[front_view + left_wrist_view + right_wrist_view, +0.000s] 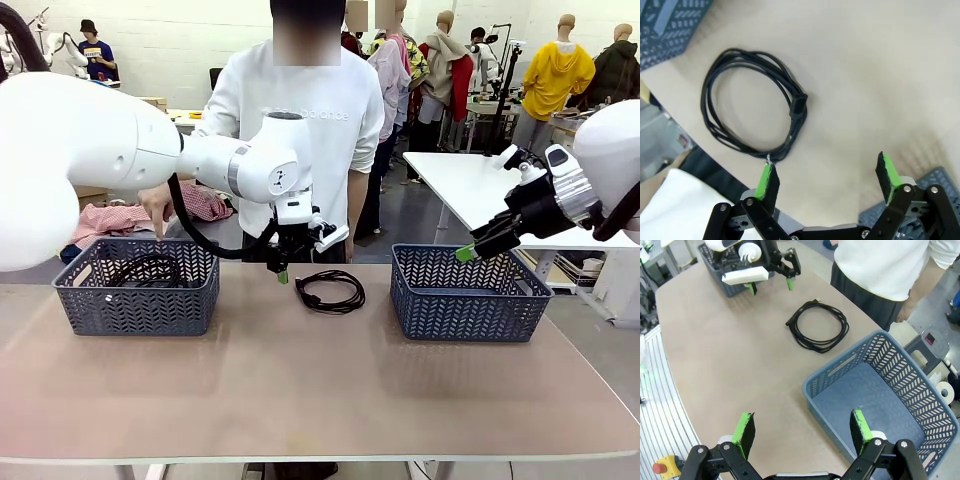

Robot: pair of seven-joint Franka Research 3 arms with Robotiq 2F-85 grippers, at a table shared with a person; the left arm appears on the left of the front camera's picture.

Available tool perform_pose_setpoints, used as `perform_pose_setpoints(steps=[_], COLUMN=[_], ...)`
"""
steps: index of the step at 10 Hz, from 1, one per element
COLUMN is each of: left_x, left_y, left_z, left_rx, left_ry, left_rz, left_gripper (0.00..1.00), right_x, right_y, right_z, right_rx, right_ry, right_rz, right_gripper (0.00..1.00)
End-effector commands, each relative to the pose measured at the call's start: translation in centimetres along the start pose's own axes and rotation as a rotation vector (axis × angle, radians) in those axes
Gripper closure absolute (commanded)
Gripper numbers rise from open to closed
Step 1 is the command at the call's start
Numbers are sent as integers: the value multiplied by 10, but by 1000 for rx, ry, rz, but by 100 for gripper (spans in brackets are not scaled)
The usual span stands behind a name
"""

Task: Organize the cables according to human instructions.
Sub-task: Pick up a bundle of cables and place it in the basket indicated by the human.

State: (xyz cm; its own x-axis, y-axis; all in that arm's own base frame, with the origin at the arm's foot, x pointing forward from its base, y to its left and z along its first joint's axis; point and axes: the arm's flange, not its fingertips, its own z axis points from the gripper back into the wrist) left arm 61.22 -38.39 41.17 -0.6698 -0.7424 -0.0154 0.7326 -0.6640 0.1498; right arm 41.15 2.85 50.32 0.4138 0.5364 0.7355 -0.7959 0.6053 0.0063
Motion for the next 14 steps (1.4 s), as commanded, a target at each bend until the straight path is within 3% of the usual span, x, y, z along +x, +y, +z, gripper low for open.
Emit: perform_pose_setpoints(steps=[1,6,14], left_x=[-7,-15,-24], left_y=[22,42,55], left_z=[-9,-44,-88], left_rx=[-22,-86,-108], left_ry=[-11,-30,-14], left_rz=[-109,-244,-231], left_gripper=[0,0,0], right_x=[-1,-1,-1], right_y=[-3,-3,-3], right_z=[-2,-2,-2], right_rx=[10,10,10], right_ry=[-31,-31,-31], right_rz=[14,14,14], right_gripper=[0,0,0])
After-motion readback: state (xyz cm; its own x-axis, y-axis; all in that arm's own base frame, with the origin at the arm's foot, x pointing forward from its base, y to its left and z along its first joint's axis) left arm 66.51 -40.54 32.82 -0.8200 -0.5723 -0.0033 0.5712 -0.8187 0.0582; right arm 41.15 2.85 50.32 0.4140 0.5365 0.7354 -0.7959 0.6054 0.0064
